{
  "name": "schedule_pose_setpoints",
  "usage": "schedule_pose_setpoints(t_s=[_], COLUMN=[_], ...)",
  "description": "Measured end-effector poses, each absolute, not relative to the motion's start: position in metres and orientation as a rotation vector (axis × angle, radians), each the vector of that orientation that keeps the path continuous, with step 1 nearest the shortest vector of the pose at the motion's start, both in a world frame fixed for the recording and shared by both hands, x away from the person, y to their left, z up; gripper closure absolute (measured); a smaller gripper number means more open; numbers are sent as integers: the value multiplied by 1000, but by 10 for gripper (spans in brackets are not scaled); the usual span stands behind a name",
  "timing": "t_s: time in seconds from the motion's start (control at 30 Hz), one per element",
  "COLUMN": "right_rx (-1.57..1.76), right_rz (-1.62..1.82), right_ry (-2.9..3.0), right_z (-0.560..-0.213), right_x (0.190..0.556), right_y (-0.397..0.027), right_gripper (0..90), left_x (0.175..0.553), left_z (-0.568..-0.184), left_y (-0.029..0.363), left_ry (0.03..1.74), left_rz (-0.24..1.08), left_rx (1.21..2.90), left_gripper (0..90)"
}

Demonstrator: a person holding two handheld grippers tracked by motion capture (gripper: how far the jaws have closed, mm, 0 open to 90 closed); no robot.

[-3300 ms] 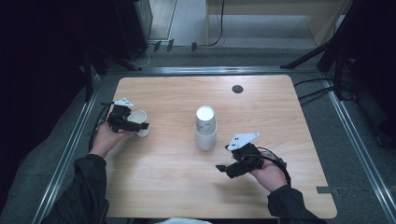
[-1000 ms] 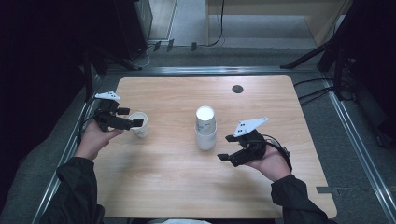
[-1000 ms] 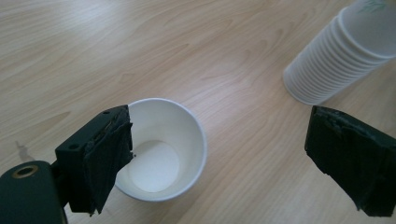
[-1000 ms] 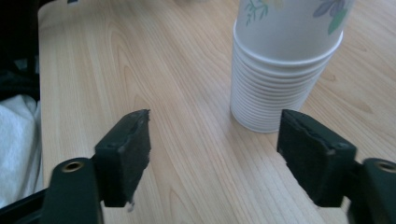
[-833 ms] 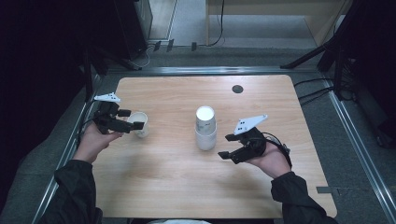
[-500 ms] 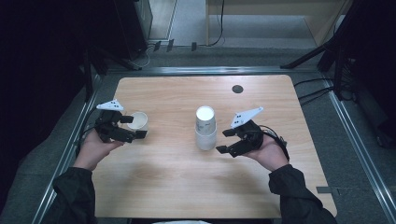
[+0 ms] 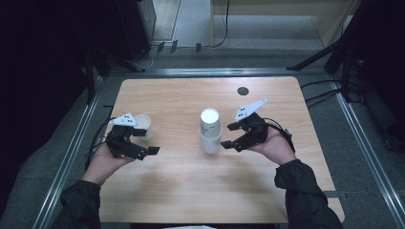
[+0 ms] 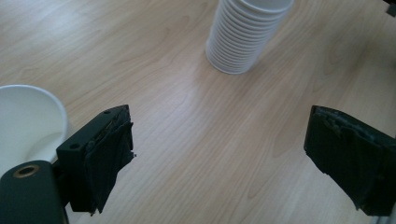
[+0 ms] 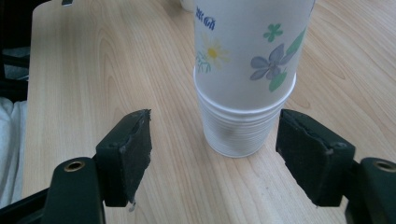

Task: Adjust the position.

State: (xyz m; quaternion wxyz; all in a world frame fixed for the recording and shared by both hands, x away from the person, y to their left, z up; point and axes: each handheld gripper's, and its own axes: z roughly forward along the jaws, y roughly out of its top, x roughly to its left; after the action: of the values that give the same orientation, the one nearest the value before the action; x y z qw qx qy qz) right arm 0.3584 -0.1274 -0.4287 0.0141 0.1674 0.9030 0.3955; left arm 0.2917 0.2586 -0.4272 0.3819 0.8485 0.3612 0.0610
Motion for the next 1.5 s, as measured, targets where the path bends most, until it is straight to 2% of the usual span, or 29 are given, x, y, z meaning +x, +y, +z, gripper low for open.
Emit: schedule_pose_setpoints(t_s=[0.47,0.67,0.7,1.0,1.13,1.3,1.5], right_rx=[407,388,387,305,262,242,268], right_rz=[1159,1088,1056,964,880,806,795], right_ry=[2865,2906,2917,2955,2975,2983,2986], right_z=[-411,-403,-399,-384,-379,-372,-366], right_x=[383,393,396,405,406,406,406], right_y=[-103,-91,-85,-65,-54,-46,-46], right_gripper=[223,206,206,215,231,335,343], left_x=[277,274,273,272,272,272,271], left_z=[-442,-445,-445,-446,-447,-448,-447], left_y=[227,223,222,221,219,217,218], left_ry=[840,806,802,798,792,786,789], left_rz=[98,92,84,84,79,85,86], left_rx=[2195,2204,2196,2201,2210,2223,2216], left_gripper=[83,98,126,126,126,126,125])
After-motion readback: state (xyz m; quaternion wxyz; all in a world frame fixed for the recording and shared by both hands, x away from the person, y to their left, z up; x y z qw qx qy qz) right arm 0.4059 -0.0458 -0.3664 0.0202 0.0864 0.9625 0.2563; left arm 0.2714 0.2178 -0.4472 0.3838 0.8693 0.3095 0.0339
